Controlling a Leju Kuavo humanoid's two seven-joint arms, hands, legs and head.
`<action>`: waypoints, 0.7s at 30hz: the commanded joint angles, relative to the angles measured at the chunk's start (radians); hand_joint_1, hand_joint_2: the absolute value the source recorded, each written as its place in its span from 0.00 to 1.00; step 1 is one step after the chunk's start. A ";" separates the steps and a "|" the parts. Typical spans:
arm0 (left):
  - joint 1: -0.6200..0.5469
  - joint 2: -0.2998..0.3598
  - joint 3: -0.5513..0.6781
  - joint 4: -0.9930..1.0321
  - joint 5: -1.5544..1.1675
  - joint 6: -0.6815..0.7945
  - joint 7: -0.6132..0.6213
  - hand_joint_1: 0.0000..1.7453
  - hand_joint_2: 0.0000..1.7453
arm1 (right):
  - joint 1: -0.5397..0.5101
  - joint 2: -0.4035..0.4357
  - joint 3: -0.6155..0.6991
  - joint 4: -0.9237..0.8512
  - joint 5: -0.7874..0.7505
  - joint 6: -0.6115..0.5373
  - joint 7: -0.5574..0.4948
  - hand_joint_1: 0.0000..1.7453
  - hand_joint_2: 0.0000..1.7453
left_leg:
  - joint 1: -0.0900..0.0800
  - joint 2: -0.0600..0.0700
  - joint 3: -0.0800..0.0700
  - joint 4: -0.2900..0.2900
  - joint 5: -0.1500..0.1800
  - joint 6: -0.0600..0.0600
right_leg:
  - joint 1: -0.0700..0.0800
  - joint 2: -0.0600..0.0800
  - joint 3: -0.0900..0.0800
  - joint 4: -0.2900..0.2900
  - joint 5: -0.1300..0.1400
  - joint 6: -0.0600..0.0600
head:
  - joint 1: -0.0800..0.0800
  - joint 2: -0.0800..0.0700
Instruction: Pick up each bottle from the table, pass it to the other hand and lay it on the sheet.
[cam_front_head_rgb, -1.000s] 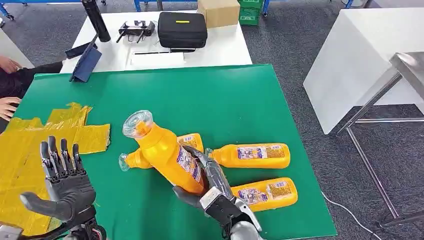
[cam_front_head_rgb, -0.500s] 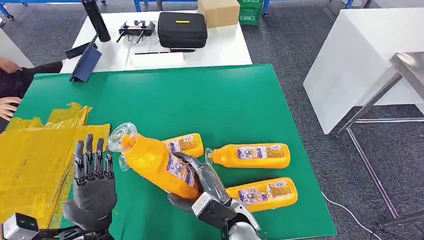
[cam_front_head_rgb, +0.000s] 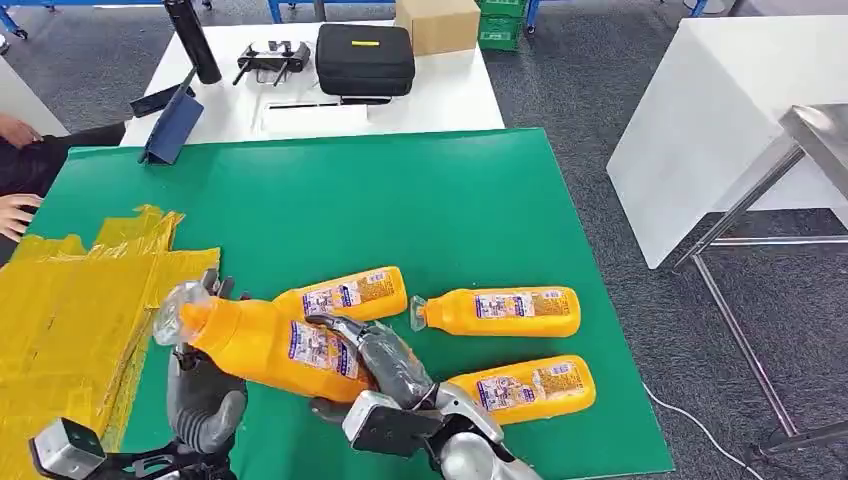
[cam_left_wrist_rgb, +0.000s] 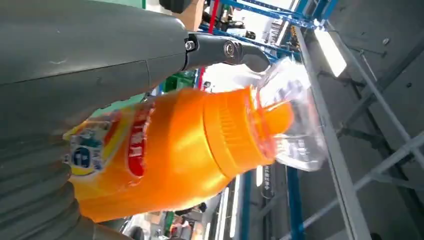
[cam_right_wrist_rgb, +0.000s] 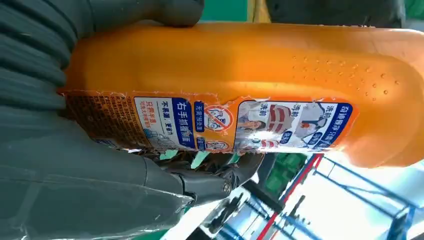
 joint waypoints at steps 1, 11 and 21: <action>-0.024 0.027 -0.017 0.059 -0.005 0.004 0.005 0.00 1.00 | -0.054 -0.004 0.056 0.070 0.001 0.002 0.004 1.00 1.00 | 0.001 0.001 0.003 0.000 -0.001 -0.002 | 0.000 0.001 0.003 -0.001 -0.001 -0.001 | 0.000 0.000; -0.025 0.027 -0.018 0.059 -0.009 0.006 0.006 0.00 1.00 | -0.056 -0.007 0.059 0.071 0.003 0.004 0.004 1.00 1.00 | 0.000 0.001 0.003 0.000 -0.001 -0.002 | 0.000 0.001 0.003 0.000 -0.001 -0.001 | 0.000 0.000; -0.057 0.055 -0.039 0.125 -0.061 0.024 0.043 0.00 1.00 | -0.175 0.048 0.274 0.169 0.071 0.077 0.028 1.00 1.00 | 0.000 0.002 0.002 -0.001 0.000 -0.002 | 0.000 0.001 0.002 0.000 0.000 -0.001 | 0.000 0.000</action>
